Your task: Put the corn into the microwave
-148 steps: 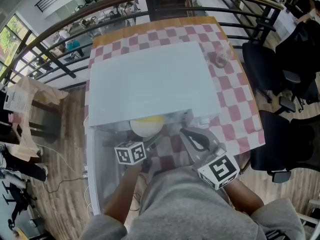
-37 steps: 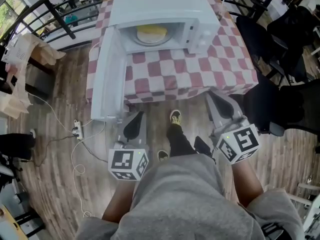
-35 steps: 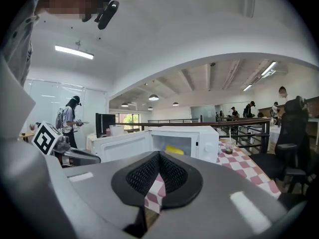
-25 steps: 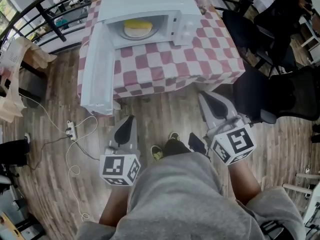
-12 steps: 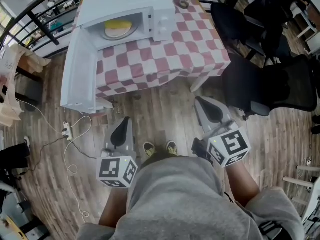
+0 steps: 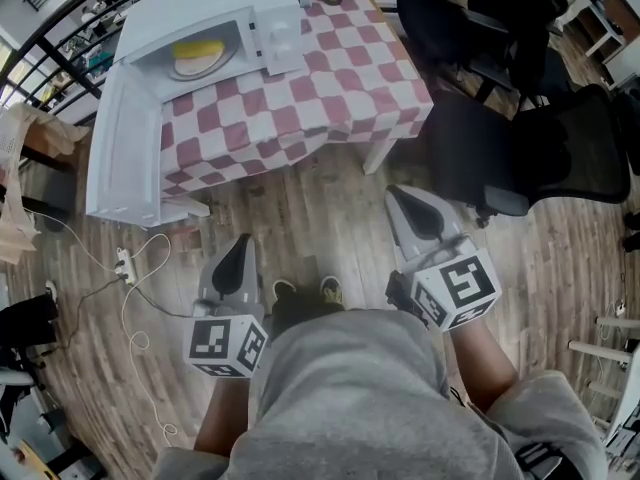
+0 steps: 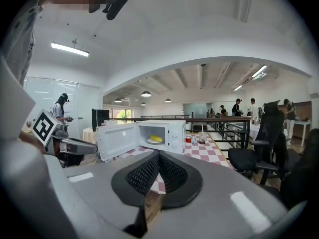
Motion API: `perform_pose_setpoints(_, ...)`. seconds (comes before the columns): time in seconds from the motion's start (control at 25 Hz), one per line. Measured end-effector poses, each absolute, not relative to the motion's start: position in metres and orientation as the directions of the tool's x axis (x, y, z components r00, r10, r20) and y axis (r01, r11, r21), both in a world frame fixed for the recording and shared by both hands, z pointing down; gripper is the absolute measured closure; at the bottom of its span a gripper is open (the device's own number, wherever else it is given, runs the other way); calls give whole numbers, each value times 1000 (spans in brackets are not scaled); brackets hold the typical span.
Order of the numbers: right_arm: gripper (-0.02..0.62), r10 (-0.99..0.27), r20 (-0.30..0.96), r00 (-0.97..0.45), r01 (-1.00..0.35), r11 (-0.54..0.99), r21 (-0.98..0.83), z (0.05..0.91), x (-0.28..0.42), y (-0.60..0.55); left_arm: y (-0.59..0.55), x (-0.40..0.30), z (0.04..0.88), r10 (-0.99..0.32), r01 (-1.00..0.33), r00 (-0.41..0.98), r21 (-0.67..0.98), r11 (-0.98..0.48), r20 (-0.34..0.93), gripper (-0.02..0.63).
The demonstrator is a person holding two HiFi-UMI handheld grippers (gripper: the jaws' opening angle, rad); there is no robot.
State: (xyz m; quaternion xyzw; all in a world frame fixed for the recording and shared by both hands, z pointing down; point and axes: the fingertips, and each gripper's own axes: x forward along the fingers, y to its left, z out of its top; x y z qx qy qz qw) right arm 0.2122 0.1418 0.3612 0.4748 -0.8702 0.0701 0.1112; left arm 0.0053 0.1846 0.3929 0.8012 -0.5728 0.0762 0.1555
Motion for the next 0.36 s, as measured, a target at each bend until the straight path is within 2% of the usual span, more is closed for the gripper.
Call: perform_pose_setpoints(0.36, 595, -816, 239, -526, -844, 536, -27, 356, 235, 144, 185, 30, 390, -895, -945, 323, 161, -286, 308, 595)
